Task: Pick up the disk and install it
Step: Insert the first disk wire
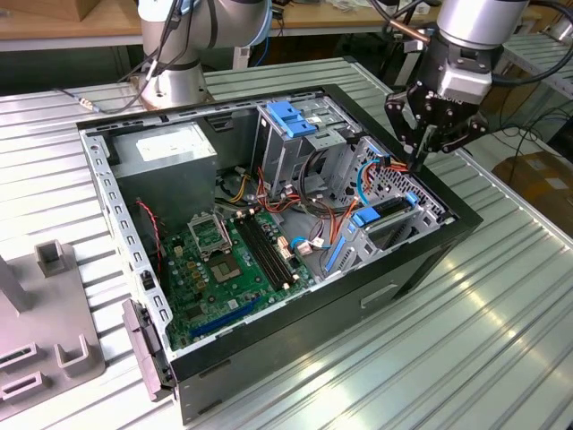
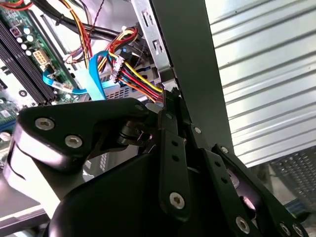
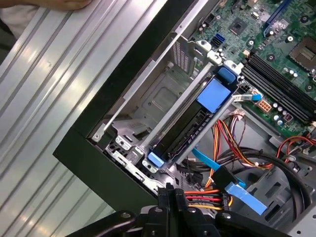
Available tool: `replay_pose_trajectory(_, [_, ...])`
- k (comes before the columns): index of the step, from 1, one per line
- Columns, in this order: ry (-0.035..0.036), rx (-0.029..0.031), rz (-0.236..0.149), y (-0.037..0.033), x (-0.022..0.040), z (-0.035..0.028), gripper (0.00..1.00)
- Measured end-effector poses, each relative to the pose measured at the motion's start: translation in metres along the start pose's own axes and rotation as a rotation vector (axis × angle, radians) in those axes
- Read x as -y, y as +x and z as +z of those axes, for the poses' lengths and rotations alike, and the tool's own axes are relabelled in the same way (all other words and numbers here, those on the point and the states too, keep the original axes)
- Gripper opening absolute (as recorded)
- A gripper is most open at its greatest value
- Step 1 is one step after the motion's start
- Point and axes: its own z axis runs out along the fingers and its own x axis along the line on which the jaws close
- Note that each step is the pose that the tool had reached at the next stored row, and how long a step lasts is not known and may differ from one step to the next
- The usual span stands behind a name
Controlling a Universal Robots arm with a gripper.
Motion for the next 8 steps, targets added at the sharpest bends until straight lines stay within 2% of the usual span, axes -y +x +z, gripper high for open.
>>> replay_pose_trajectory(3, [-0.0062,-0.002,0.041,0.0,0.0,0.0001,0.16])
replay_pose_trajectory(5, [-0.0132,-0.004,0.09,0.0,0.0,0.0002,0.16])
replay_pose_trajectory(7, [-0.0177,-0.0052,0.122,0.0,0.0,0.0002,0.16])
replay_pose_trajectory(8, [-0.0219,-0.0061,0.153,0.0,0.0,0.0003,0.16])
